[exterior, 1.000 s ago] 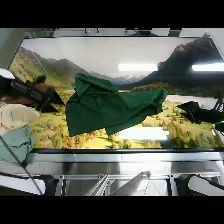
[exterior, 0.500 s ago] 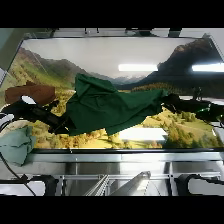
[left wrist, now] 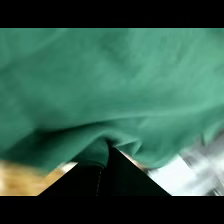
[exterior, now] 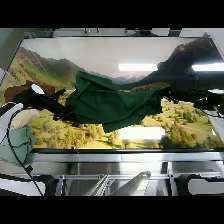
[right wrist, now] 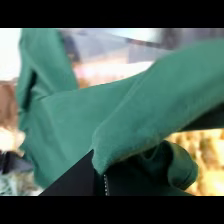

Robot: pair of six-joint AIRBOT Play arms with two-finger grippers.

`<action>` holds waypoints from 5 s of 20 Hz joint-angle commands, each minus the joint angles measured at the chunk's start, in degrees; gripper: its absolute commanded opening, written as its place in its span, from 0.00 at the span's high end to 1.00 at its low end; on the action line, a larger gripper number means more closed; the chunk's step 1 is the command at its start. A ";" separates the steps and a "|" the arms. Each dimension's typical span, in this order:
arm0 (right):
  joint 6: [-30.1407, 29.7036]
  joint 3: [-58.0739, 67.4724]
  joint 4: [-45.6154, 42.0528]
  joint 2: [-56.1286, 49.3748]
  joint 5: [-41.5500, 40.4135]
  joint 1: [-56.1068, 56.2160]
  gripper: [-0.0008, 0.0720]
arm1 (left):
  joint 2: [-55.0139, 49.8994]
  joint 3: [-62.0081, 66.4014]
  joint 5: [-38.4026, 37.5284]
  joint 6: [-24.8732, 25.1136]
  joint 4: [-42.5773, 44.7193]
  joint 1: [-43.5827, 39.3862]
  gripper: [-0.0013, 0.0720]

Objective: Fold the shirts.

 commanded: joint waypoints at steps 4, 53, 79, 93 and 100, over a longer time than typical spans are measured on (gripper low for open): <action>-1.51 1.16 6.86 11.80 15.50 -6.36 0.96 | 17.40 1.66 -13.55 9.18 -26.82 8.11 0.95; 1.14 23.19 -16.90 -19.12 9.70 -8.98 0.62 | -35.32 49.20 -22.40 5.60 -15.91 6.91 0.27; 11.67 -36.11 -15.06 12.59 2.23 -15.74 0.85 | -1.05 -10.51 -5.57 8.26 -0.31 9.75 0.26; 13.14 -35.80 -12.79 20.39 17.22 -27.43 0.96 | 2.73 -8.15 -10.97 13.31 -5.60 17.84 0.95; 9.11 -20.13 4.94 16.90 8.20 -10.40 0.96 | 2.01 5.44 -11.72 16.96 -22.73 15.82 0.95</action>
